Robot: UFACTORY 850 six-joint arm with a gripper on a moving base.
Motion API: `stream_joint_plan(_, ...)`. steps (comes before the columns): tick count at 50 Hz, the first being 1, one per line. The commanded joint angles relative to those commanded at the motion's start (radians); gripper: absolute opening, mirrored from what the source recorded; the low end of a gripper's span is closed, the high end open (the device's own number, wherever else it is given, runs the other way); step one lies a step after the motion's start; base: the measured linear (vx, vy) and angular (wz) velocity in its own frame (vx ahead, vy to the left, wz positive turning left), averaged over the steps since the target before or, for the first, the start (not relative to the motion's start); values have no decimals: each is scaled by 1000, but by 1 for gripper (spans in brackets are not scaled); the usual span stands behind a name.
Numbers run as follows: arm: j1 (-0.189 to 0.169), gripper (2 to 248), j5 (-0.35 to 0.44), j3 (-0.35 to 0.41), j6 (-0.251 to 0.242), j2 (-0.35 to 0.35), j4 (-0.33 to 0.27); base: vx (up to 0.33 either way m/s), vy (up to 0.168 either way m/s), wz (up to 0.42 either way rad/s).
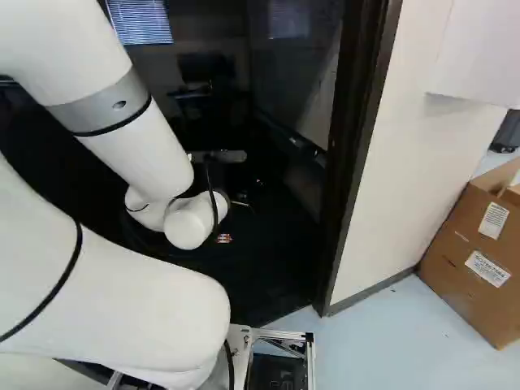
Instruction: Open the door and move inside
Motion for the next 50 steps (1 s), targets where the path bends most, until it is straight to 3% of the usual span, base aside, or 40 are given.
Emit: stream_joint_plan(50,0,247,0,0,0,0,0,167,46,268)
